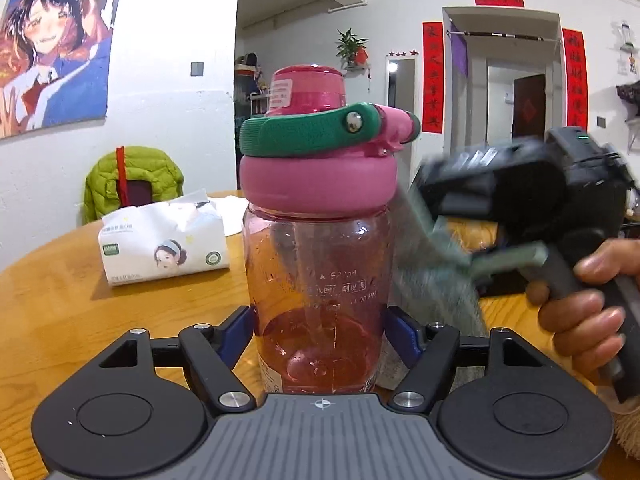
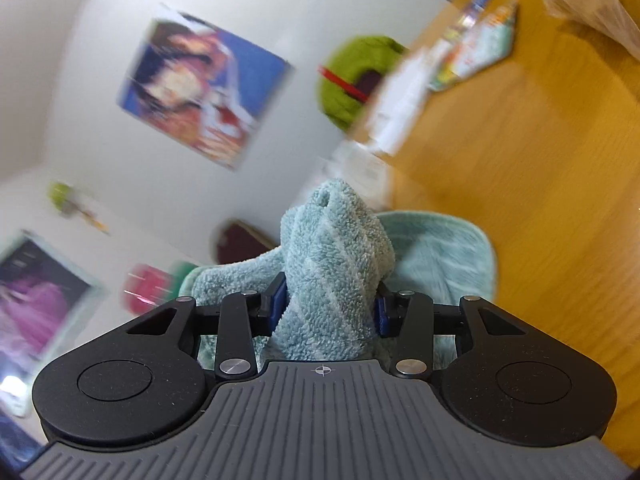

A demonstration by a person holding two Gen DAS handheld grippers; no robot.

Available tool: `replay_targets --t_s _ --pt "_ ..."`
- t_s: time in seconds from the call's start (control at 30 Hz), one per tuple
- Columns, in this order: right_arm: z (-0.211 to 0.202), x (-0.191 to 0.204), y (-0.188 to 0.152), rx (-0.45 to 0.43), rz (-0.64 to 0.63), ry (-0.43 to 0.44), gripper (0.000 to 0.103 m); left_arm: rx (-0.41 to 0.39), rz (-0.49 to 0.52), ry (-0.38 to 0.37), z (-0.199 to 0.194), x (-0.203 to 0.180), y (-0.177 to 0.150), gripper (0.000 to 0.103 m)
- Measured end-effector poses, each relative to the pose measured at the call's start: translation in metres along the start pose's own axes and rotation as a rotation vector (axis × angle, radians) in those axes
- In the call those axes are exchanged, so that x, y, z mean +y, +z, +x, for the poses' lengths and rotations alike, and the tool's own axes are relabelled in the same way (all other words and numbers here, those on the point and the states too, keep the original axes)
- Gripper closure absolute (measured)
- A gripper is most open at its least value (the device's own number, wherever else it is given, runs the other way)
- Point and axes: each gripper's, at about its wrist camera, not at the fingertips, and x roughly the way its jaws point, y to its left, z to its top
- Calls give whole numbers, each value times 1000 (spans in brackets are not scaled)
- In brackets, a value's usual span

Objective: Clean container
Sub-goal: 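Hold the bottle with the left tool while the right tool wipes it with the towel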

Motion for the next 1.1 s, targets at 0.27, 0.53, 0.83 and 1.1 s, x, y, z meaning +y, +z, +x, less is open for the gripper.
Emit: replay_targets --t_s 0.27,0.53,0.83,1.1 --pt "-2 4 -2 -2 13 45 57 -4 8 8 1 -2 -1 33" --pt "-3 2 0 1 15 26 57 -4 8 11 0 -2 -1 33" --pt "-3 1 2 3 16 5 59 -11 7 17 1 -3 -2 33" --pt "-3 -1 3 6 17 -14 58 39 -4 54 22 -5 13 33"
